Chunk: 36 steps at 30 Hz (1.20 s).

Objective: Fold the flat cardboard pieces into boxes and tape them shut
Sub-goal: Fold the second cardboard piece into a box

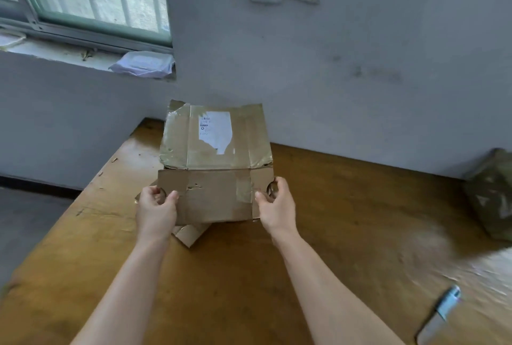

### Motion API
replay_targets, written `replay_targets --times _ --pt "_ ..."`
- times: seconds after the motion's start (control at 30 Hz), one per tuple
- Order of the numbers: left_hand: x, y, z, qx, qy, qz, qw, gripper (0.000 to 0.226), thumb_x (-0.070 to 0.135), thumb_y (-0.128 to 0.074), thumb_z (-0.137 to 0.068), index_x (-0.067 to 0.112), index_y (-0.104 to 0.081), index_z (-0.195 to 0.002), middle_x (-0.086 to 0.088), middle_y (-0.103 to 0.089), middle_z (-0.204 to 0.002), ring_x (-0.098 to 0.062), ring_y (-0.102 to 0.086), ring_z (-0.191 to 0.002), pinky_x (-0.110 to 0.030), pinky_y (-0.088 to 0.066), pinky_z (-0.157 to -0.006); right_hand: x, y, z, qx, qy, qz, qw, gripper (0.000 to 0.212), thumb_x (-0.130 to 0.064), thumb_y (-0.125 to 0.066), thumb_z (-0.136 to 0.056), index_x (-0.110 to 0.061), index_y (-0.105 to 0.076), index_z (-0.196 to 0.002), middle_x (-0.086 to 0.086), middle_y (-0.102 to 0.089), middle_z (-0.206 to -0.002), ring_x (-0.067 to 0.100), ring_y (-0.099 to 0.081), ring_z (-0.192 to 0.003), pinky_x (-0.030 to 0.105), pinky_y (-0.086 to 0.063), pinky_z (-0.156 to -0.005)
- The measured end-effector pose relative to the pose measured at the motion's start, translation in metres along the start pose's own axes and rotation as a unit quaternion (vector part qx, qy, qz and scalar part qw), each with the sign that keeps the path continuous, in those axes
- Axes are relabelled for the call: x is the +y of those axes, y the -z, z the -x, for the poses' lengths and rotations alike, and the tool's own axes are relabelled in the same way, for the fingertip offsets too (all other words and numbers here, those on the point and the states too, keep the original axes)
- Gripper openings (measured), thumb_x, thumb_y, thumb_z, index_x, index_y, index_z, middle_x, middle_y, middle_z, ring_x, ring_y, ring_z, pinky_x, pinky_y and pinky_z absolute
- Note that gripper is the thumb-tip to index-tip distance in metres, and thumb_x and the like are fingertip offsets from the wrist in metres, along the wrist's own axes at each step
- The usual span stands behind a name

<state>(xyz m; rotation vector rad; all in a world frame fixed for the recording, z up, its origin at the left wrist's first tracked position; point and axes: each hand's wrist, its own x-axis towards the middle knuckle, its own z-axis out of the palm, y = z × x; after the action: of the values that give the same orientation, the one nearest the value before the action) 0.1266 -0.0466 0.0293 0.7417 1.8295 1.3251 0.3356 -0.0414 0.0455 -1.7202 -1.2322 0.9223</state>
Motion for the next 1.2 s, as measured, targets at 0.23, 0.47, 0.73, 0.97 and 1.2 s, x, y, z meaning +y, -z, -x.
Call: replay_targets --times 0.23,0.47,0.73,0.97,1.2 --pt "-0.014 -0.004 0.053 0.007 0.112 0.124 0.986 0.037 0.009 -0.059 -0.094 0.01 -0.045 -0.127 -0.008 -0.049 -0.121 -0.025 -0.05 -0.097 -0.044 -0.053 -0.07 0.014 0.042 0.03 -0.048 -0.022 -0.031 0.998 0.05 -0.019 -0.064 -0.092 -0.019 -0.044 -0.138 -0.009 -0.055 -0.124 0.008 -0.051 -0.111 0.014 -0.04 -0.085" --pt "-0.023 0.014 0.07 -0.128 0.215 0.265 0.931 0.035 0.051 -0.046 -0.096 0.023 -0.065 -0.099 -0.006 -0.072 -0.097 -0.023 -0.068 -0.079 -0.038 -0.057 -0.056 0.032 0.032 0.036 -0.042 -0.134 -0.074 0.987 0.066 -0.015 -0.065 -0.091 -0.009 -0.033 -0.149 0.006 -0.041 -0.15 0.024 -0.042 -0.135 0.04 -0.035 -0.112" --pt "-0.047 0.008 0.044 -0.215 0.309 0.387 0.842 0.074 0.073 -0.02 -0.09 0.027 -0.077 -0.079 -0.011 -0.069 -0.103 -0.028 -0.053 -0.078 -0.031 -0.037 -0.06 0.042 0.009 0.026 0.012 -0.183 -0.113 0.976 0.063 -0.013 -0.065 -0.091 -0.014 -0.037 -0.147 0.003 -0.042 -0.149 0.023 -0.043 -0.133 0.032 -0.035 -0.105" --pt "-0.069 -0.007 0.021 -0.117 0.325 0.32 0.882 0.026 0.012 -0.04 -0.1 0.008 -0.065 -0.099 -0.013 -0.067 -0.099 -0.025 -0.062 -0.085 -0.034 -0.059 -0.063 0.049 -0.002 0.009 0.054 -0.183 -0.079 0.978 0.06 -0.017 -0.065 -0.092 -0.014 -0.039 -0.146 0.003 -0.044 -0.148 0.024 -0.041 -0.135 0.034 -0.035 -0.108" --pt "-0.085 -0.008 -0.001 -0.112 0.218 -0.028 0.969 0.02 0.017 -0.062 -0.093 0.012 -0.066 -0.113 -0.008 -0.063 -0.078 -0.015 -0.046 -0.058 -0.025 -0.034 -0.047 0.062 -0.004 0.002 0.087 -0.22 -0.093 0.967 0.059 -0.017 -0.064 -0.093 -0.015 -0.039 -0.147 0.005 -0.045 -0.146 0.026 -0.042 -0.133 0.034 -0.036 -0.106"
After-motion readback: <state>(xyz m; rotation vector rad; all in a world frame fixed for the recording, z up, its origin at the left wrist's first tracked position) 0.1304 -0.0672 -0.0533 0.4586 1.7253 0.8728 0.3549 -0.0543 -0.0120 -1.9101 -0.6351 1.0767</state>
